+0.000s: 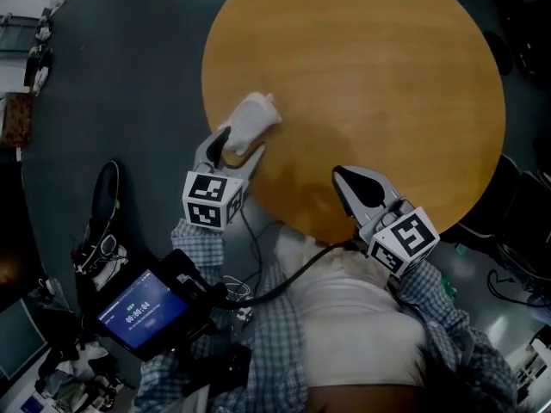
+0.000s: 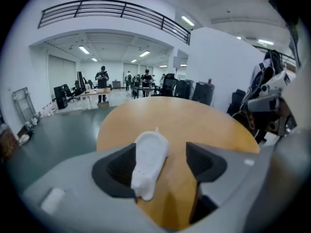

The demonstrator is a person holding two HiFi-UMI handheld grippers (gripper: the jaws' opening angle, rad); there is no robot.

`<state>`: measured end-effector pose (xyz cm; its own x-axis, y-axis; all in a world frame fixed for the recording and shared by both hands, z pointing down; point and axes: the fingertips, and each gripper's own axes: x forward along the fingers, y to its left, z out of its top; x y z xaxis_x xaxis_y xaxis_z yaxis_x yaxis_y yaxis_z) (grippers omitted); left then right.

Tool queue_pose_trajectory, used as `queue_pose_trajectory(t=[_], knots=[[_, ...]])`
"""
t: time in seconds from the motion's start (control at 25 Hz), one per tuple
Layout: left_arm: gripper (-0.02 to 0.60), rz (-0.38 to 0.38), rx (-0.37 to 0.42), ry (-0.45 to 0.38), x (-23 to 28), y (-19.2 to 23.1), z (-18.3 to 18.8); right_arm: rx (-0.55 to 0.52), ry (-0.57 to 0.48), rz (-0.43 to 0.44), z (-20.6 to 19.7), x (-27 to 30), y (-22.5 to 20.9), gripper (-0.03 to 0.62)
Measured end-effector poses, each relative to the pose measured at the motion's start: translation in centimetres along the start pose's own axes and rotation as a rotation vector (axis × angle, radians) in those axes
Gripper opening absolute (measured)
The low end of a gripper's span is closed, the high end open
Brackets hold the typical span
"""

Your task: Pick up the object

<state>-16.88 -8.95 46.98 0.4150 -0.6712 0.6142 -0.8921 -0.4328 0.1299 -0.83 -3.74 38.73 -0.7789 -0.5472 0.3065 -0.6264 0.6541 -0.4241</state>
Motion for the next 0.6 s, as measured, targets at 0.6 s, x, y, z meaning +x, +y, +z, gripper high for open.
queue_pose_trajectory(t=[0.6], knots=[[0.416, -0.098, 0.328, 0.32, 5.9, 3.9, -4.5, 0.039, 0.015, -0.117, 0.9, 1.4, -0.8, 0.006]])
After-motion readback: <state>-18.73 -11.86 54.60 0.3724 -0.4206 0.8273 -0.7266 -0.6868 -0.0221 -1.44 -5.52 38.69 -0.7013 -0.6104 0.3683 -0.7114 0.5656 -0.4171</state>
